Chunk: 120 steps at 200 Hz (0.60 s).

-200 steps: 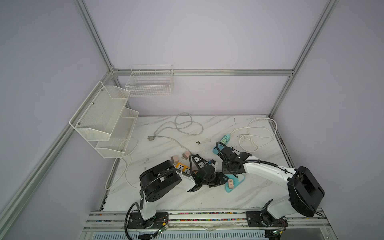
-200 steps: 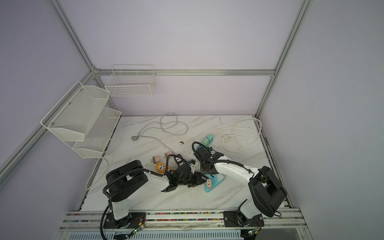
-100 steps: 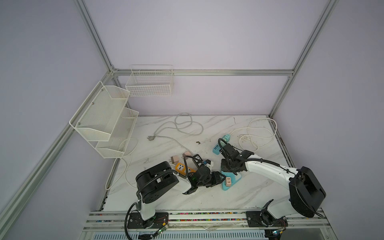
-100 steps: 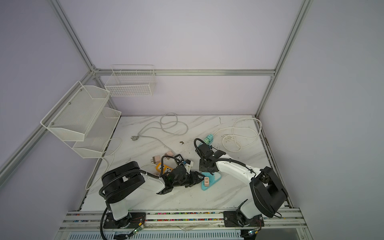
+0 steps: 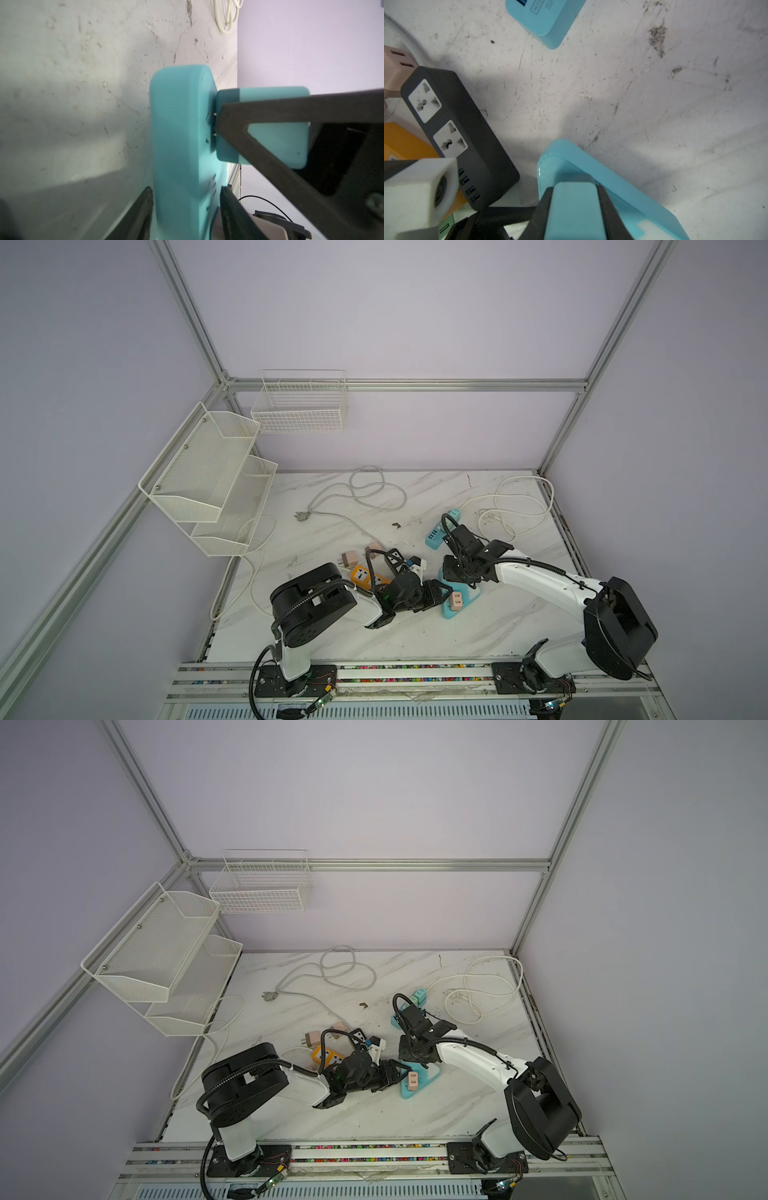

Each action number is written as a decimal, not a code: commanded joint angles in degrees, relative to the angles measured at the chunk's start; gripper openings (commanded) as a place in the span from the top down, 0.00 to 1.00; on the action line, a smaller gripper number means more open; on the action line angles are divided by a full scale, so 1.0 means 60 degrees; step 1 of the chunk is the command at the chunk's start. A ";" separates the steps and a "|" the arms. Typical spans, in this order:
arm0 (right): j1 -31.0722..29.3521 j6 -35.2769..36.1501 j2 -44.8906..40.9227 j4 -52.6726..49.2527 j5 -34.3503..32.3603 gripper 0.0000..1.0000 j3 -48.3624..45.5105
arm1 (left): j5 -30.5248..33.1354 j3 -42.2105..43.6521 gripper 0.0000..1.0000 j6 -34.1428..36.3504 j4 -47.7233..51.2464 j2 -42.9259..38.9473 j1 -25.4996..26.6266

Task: Pull the plug off the socket

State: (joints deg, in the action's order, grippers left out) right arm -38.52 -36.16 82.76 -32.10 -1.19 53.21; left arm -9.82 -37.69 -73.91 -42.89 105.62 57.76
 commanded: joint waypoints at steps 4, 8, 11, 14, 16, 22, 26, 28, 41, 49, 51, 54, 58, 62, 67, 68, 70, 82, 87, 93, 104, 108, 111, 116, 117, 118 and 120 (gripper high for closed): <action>0.0066 -0.0274 -0.0341 0.0777 0.0080 0.94 -0.0035 | -0.0234 0.0005 0.56 0.0090 -0.0461 -0.0278 0.0138; 0.0063 -0.0284 -0.0332 0.0779 0.0106 0.94 -0.0027 | -0.0237 -0.0002 0.57 0.0096 -0.0477 -0.0262 0.0134; 0.0058 -0.0282 -0.0332 0.0796 0.0110 0.94 -0.0027 | -0.0245 -0.0015 0.57 0.0093 -0.0482 -0.0260 0.0132; 0.0062 -0.0275 -0.0332 0.0794 0.0118 0.94 -0.0022 | -0.0244 -0.0017 0.58 0.0084 -0.0477 -0.0247 0.0130; 0.0063 -0.0276 -0.0328 0.0794 0.0112 0.94 -0.0021 | -0.0250 -0.0017 0.59 0.0075 -0.0481 -0.0253 0.0126; 0.0056 -0.0237 -0.0327 0.0779 0.0094 0.94 0.0004 | -0.0241 -0.0017 0.61 0.0072 -0.0483 -0.0240 0.0131; 0.0061 -0.0217 -0.0319 0.0772 0.0068 0.94 0.0022 | -0.0237 0.0003 0.62 0.0065 -0.0483 -0.0239 0.0138; 0.0066 -0.0210 -0.0317 0.0770 0.0052 0.94 0.0034 | -0.0237 -0.0001 0.63 0.0059 -0.0472 -0.0240 0.0128; 0.0058 -0.0077 -0.0332 0.0722 -0.0102 0.95 0.0107 | -0.0214 0.0040 0.67 0.0060 -0.0502 -0.0253 0.0129; 0.0060 -0.0049 -0.0332 0.0679 -0.0183 0.94 0.0132 | -0.0223 0.0055 0.69 0.0046 -0.0459 -0.0255 0.0132; 0.0055 -0.0051 -0.0332 0.0666 -0.0204 0.94 0.0127 | -0.0223 0.0056 0.69 0.0044 -0.0466 -0.0248 0.0141; 0.0060 -0.0035 -0.0332 0.0642 -0.0242 0.94 0.0159 | -0.0217 0.0056 0.70 0.0043 -0.0462 -0.0248 0.0131; 0.0063 -0.0030 -0.0328 0.0594 -0.0301 0.94 0.0195 | -0.0223 0.0070 0.70 0.0049 -0.0441 -0.0238 0.0135; 0.0063 -0.0012 -0.0307 0.0523 -0.0373 0.94 0.0226 | -0.0234 0.0071 0.71 0.0047 -0.0428 -0.0219 0.0133; 0.0055 0.0072 -0.0267 0.0464 -0.0551 0.94 0.0280 | -0.0230 0.0082 0.71 0.0034 -0.0404 -0.0203 0.0130; 0.0059 0.0120 -0.0263 0.0453 -0.0579 0.94 0.0306 | -0.0234 0.0084 0.71 0.0024 -0.0392 -0.0195 0.0130; 0.0051 0.0270 -0.0252 0.0448 -0.0607 0.94 0.0339 | -0.0237 0.0085 0.72 0.0009 -0.0383 -0.0189 0.0130; -0.0002 0.0383 -0.0094 0.0332 -0.0551 0.94 0.0506 | -0.0273 0.0113 0.73 -0.0025 -0.0444 -0.0095 0.0137; -0.0048 0.0401 -0.0023 0.0287 -0.0550 0.94 0.0590 | -0.0285 0.0140 0.74 -0.0050 -0.0518 -0.0057 0.0130; -0.0102 0.0403 0.0061 0.0233 -0.0604 0.94 0.0644 | -0.0299 0.0167 0.75 -0.0094 -0.0623 0.0007 0.0141; -0.0127 0.0430 0.0127 0.0270 -0.0580 0.94 0.0669 | -0.0333 0.0201 0.77 -0.0174 -0.0708 0.0090 0.0118; -0.0127 0.0431 0.0130 0.0280 -0.0542 0.94 0.0662 | -0.0353 0.0210 0.78 -0.0211 -0.0733 0.0122 0.0115; -0.0127 0.0431 0.0136 0.0281 -0.0517 0.94 0.0672 | -0.0362 0.0217 0.78 -0.0220 -0.0756 0.0143 0.0115; -0.0127 0.0419 0.0123 0.0309 -0.0394 0.94 0.0669 | -0.0367 0.0243 0.79 -0.0216 -0.0801 0.0158 0.0115; -0.0127 0.0418 0.0123 0.0310 -0.0391 0.94 0.0668 | -0.0368 0.0253 0.79 -0.0218 -0.0803 0.0161 0.0115; -0.0127 0.0417 0.0115 0.0310 -0.0396 0.94 0.0675 | -0.0369 0.0257 0.79 -0.0227 -0.0804 0.0163 0.0115; -0.0116 0.0428 0.0110 0.0310 -0.0408 0.94 0.0666 | -0.0369 0.0271 0.79 -0.0222 -0.0816 0.0171 0.0115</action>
State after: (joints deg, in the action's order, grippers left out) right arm -38.68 -33.76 82.85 -33.30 -3.73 54.76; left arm -9.23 -37.69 -75.66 -45.60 105.73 57.65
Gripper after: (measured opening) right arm 0.306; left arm 0.334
